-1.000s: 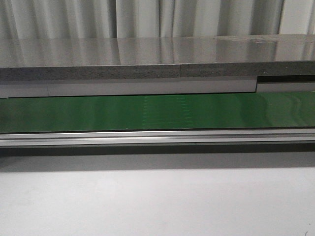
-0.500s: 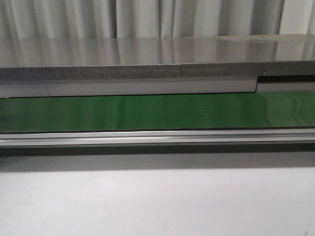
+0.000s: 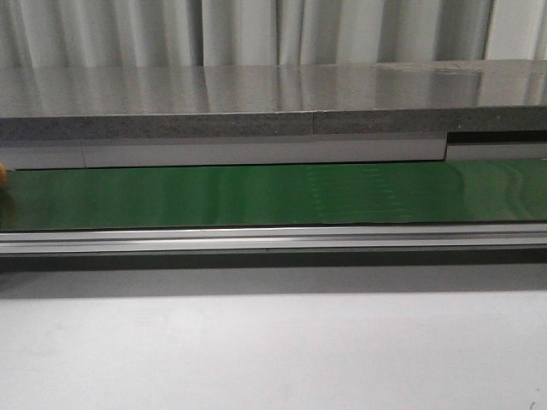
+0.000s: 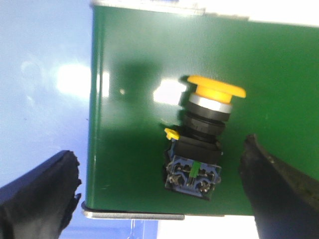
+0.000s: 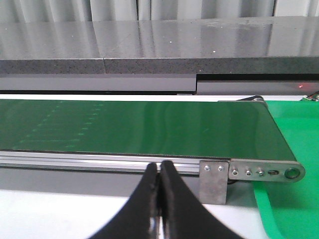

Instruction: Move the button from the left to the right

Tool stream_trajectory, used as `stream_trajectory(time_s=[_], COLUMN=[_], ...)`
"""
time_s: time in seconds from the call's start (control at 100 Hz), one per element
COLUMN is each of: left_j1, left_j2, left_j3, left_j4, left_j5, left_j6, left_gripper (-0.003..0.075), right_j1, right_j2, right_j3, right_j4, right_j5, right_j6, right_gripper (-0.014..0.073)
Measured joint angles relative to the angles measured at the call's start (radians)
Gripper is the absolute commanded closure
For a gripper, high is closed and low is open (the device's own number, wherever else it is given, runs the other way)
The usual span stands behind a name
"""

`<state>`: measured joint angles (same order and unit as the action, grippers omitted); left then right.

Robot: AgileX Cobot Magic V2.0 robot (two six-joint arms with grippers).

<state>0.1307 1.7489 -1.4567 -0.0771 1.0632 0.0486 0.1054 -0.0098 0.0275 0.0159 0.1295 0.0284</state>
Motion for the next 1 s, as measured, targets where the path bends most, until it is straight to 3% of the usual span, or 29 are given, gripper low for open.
stream_trajectory(time_s=[0.23, 0.42, 1.0], left_j1=[-0.044, -0.094, -0.177], left_j2=[-0.172, -0.351, -1.066], left_j3=[0.002, 0.108, 0.917], left_j4=[-0.002, -0.004, -0.008], left_j5=[-0.052, -0.188, -0.796], left_j6=[0.020, 0.024, 0.026], left_gripper=[0.0092, 0.0092, 0.0092], right_j1=[0.000, 0.000, 0.000], right_j2=[0.000, 0.000, 0.000], right_j3=[0.000, 0.000, 0.000], right_j4=[0.000, 0.000, 0.000], right_j5=[0.000, 0.000, 0.000], right_j6=[0.000, 0.000, 0.000], right_gripper=[0.0661, 0.0661, 0.0661])
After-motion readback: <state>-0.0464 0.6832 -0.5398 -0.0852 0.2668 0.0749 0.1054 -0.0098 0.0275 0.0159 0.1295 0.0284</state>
